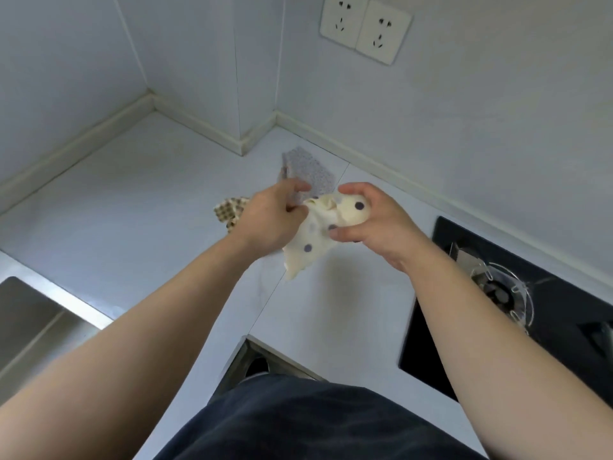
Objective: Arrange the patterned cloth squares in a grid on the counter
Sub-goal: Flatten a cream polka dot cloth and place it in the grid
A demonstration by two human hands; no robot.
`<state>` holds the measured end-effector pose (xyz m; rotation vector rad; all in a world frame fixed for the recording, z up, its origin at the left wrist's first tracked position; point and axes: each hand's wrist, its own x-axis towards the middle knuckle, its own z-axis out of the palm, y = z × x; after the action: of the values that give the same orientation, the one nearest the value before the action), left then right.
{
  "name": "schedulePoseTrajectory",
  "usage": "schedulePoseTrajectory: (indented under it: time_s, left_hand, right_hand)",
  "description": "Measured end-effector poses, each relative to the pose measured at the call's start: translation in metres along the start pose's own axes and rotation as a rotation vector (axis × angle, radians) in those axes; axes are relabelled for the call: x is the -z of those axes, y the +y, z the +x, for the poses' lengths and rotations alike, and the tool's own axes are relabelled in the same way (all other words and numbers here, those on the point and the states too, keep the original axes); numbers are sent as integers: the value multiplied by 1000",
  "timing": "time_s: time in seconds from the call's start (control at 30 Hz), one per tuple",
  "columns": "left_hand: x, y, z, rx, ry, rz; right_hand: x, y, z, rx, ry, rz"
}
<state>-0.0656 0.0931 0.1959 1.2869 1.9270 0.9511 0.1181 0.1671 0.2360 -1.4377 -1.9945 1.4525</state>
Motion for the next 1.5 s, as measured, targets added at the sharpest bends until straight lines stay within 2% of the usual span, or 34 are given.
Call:
schedulePoseTrajectory:
  time_s: [0.1,0.23,0.33,0.47,0.63,0.87,1.07,1.27,1.4,1.5]
  left_hand:
    - [-11,-1,-11,12,-74,60]
    - [-29,-3,-28,67,-155,65]
    - [-38,-4,-37,85,-128,155]
    - [-46,-2,-50,79,-46,184]
    - [-56,11,-67,18,-50,217]
    - [-65,32,-102,-68,-49,148]
    - [-71,40,-135,-72,64,144]
    - [-71,51,-155,-68,109,96]
    - [-64,51,-153,-24,64,-18]
    - [-54,43,-137,56,-64,-127]
  right_hand:
    - [-3,15,-1,56,102,-222]
    - [0,25,-9,89,32,-423]
    - [3,31,-17,133,27,-549]
    - [8,35,-33,155,75,-502]
    - [18,48,-57,139,139,-468]
    - [34,67,-101,153,251,-233]
    - [42,85,-136,159,219,-99]
    - [58,95,-165,57,92,277]
    - [71,104,-166,-6,82,359]
    - [76,112,-151,-55,103,319]
